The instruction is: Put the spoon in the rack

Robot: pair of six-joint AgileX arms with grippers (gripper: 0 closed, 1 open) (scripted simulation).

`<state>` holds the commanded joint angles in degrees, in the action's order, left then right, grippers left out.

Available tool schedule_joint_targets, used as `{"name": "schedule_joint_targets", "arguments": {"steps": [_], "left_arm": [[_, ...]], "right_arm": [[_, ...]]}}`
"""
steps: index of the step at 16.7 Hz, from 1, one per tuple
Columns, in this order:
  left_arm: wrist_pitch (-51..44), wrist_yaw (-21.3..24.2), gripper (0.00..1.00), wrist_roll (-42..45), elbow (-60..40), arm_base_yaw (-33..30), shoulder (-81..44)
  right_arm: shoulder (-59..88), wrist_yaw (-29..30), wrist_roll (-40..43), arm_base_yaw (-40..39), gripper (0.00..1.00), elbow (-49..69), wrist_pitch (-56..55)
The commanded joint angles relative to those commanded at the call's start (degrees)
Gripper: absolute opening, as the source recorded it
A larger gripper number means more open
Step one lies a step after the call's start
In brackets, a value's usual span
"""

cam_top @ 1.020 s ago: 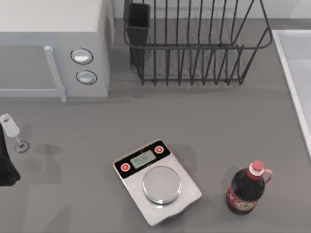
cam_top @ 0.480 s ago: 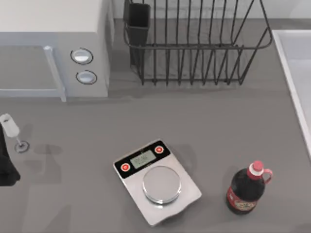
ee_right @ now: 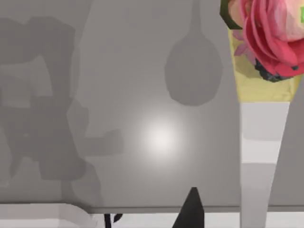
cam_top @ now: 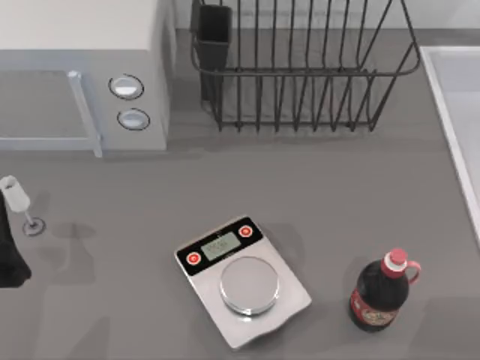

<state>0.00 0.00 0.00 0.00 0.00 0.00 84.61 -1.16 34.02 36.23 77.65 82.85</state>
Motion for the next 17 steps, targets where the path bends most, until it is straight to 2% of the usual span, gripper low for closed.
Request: {"name": "schedule_joint_targets", "arguments": {"steps": [3,10,13,17], "left_arm": [[0.0,0.0,1.00,0.0,0.0,0.0,0.0],[0.0,0.0,1.00,0.0,0.0,0.0,0.0],[0.0,0.0,1.00,0.0,0.0,0.0,0.0],[0.0,0.0,1.00,0.0,0.0,0.0,0.0]], "right_arm": [[-1.6,0.0,-0.2,-0.1,0.00,3.3,3.4],[-1.5,1.4,-1.4,-2.0,0.00,3.6,1.5],[-1.5,6.4,-5.2,-9.3,0.00,4.8,-4.8],[-0.6,16.5,-12.7,-26.4,0.00,6.0,-18.0]]}}
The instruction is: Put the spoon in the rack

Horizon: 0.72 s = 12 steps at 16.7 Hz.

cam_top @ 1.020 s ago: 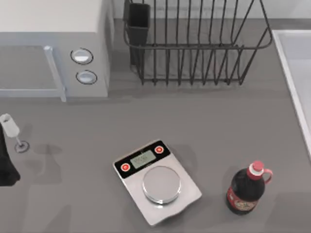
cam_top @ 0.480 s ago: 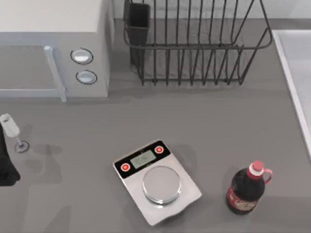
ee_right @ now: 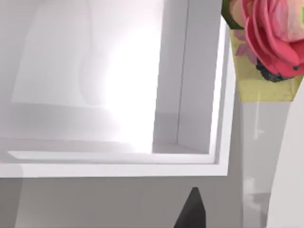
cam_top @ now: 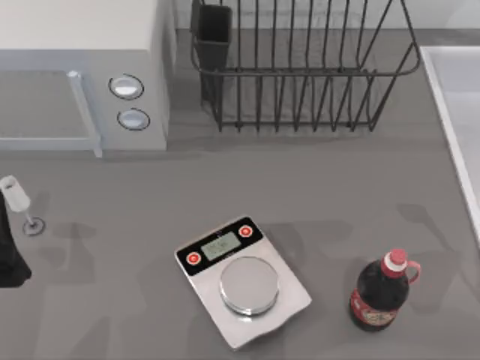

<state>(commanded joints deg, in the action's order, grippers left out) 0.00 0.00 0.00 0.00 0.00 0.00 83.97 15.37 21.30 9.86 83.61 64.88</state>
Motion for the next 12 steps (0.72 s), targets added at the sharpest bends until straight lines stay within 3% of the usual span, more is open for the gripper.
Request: {"name": "schedule_joint_targets", "arguments": {"steps": [8,12], "left_arm": [[0.0,0.0,1.00,0.0,0.0,0.0,0.0],[0.0,0.0,1.00,0.0,0.0,0.0,0.0]], "right_arm": [[1.3,24.4,-16.0,-43.5,0.00,-0.5,-33.9],[0.1,35.9,-21.1,-60.0,0.00,-0.9,-50.5]]}}
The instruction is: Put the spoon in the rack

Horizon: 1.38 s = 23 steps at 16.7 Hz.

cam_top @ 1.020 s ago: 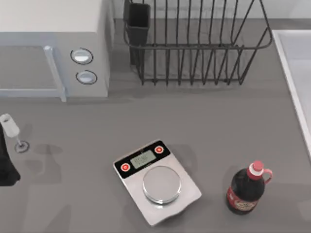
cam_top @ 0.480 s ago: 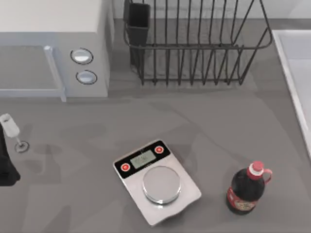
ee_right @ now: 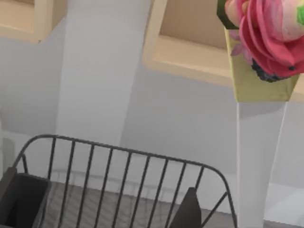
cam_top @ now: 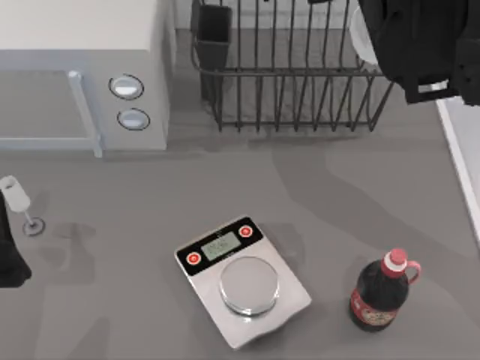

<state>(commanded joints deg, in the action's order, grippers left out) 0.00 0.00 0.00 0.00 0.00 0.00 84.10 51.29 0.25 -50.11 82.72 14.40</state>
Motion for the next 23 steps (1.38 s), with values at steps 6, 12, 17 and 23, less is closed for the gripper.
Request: {"name": "schedule_joint_targets", "arguments": {"steps": [6,12,17,23], "left_arm": [[0.0,0.0,1.00,0.0,0.0,0.0,0.0],[0.0,0.0,1.00,0.0,0.0,0.0,0.0],[0.0,0.0,1.00,0.0,0.0,0.0,0.0],[0.0,0.0,1.00,0.0,0.0,0.0,0.0]], "right_arm": [[-1.5,9.4,-2.0,-9.3,0.00,-0.4,-12.9],[-1.2,9.2,-2.1,-9.0,0.00,-0.3,-13.1],[7.8,4.1,-1.9,-3.8,0.00,-1.1,-22.4],[25.8,-7.5,-1.7,8.0,0.00,-4.3,-46.4]]}}
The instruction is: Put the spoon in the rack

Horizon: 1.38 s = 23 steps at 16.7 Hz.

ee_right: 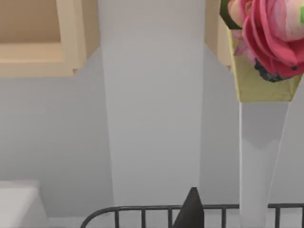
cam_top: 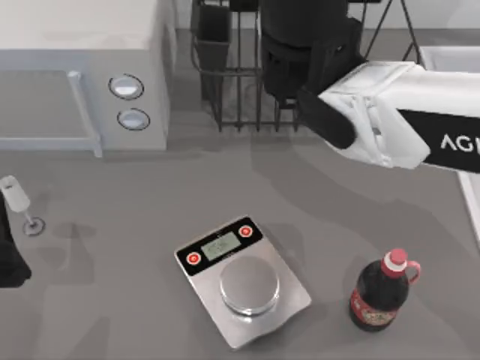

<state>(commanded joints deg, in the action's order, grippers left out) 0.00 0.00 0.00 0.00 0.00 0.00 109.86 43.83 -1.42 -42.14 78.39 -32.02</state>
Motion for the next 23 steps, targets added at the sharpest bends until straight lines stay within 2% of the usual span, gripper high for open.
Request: {"name": "schedule_joint_targets", "arguments": {"steps": [4,9,22,23], "left_arm": [[0.0,0.0,1.00,0.0,0.0,0.0,0.0],[0.0,0.0,1.00,0.0,0.0,0.0,0.0],[0.0,0.0,1.00,0.0,0.0,0.0,0.0],[0.0,0.0,1.00,0.0,0.0,0.0,0.0]], "right_arm": [[6.9,-5.4,0.4,5.6,0.00,-1.9,-7.7],[7.3,-5.7,0.4,5.9,0.00,-2.0,-8.1],[7.3,-5.7,0.4,5.9,0.98,-2.0,-8.1],[7.3,-5.7,0.4,5.9,1.00,-2.0,-8.1]]}}
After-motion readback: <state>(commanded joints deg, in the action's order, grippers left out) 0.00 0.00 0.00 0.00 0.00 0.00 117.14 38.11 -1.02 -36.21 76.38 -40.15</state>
